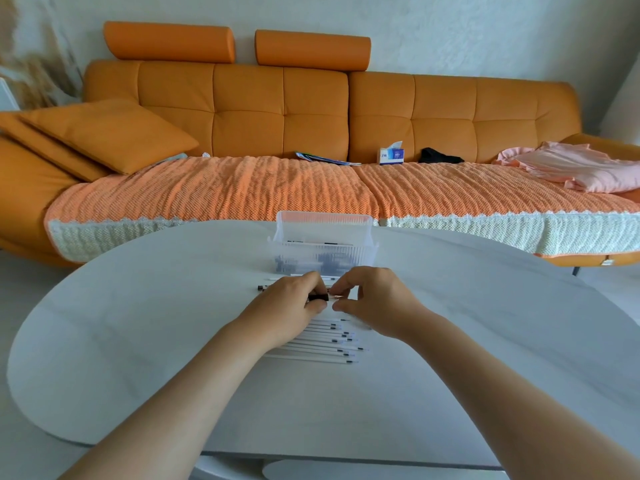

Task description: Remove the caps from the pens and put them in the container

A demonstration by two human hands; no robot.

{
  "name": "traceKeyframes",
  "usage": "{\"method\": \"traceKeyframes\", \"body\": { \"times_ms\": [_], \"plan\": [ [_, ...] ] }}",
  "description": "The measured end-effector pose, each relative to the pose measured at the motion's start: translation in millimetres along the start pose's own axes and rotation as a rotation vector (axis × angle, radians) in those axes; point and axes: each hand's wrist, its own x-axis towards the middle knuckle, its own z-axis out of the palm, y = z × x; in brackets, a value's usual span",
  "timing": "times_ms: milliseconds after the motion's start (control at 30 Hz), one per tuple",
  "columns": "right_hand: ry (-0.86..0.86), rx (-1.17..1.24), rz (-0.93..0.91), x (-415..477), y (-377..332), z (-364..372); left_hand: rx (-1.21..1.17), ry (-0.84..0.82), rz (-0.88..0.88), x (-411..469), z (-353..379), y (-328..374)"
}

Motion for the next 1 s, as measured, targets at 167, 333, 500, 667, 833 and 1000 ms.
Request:
{"method": "traceKeyframes", "body": {
  "times_ms": [167, 333, 500, 667, 833, 1000],
  "plan": [
    [-0.038, 0.021, 0.044, 0, -2, -6, 0.084, 0.060, 0.049, -2, -3, 1],
    [-0.150, 0.010, 0.053, -2, -2, -9, 0.070, 0.055, 0.060, -2, -3, -1],
    [-0.073, -0.004, 0.003, -2, 0, -12, 0.041, 0.060, 0.053, 0, -3, -1],
    [-0.111, 0.003, 0.031, -3, -1, -12, 0.019, 0.058, 0.060, 0, -1, -2],
    [-0.108, -0.024, 0.015, -4, 0, -14, -0.049, 0.048, 0.072, 1, -1, -3],
    [-0.107, -0.077, 0.031, -2, -2, -16, -0.054, 0.063, 0.092, 2, -1, -2]
  ]
}}
